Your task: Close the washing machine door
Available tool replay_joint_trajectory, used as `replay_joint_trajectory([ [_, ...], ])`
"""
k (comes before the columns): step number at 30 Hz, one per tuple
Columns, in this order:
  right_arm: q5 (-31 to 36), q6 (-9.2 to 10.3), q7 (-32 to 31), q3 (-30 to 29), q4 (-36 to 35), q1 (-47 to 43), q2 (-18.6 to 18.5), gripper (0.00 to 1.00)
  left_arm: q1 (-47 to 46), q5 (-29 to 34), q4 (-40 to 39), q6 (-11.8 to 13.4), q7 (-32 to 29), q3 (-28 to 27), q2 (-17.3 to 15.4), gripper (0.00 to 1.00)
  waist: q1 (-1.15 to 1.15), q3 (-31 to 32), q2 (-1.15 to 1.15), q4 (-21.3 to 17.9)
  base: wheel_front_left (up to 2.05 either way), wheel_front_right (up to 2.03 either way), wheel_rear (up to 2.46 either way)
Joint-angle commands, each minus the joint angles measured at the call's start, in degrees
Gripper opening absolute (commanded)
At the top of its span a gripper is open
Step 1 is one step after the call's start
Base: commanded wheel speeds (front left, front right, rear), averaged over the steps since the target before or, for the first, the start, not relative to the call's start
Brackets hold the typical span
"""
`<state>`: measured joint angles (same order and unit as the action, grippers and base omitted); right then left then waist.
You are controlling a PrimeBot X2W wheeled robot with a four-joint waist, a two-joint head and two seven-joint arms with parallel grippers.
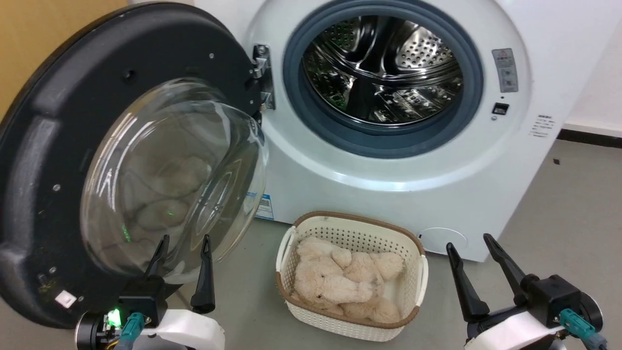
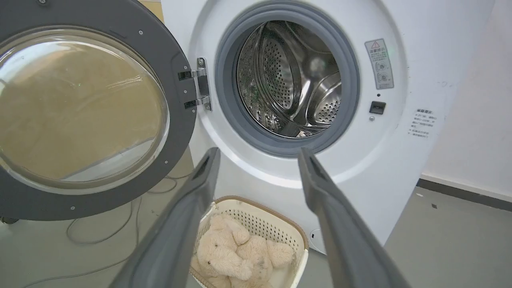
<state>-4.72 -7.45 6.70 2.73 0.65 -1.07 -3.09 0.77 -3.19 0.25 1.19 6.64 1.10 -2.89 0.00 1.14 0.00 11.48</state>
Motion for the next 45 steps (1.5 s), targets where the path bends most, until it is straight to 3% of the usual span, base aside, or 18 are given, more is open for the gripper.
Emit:
replay_joint_trajectory([
  [1,-0.5,-0.02,0.5,0.3,0.2,-0.9,0.1,1.0,0.8,-0.2,-0.2,0.2,0.5,0.1,0.0,1.0,0.0,0.1,0.0,0.5,0.0,0.0,0.0],
  [45,-3.7,-0.03,5.7,6.5,3.7,1.6,0.2,1.0,3.4,-3.5,-3.2,3.2,5.8,-0.2,0.0,1.0,0.0,-0.6,0.0,13.0,0.0,0.0,0.0],
])
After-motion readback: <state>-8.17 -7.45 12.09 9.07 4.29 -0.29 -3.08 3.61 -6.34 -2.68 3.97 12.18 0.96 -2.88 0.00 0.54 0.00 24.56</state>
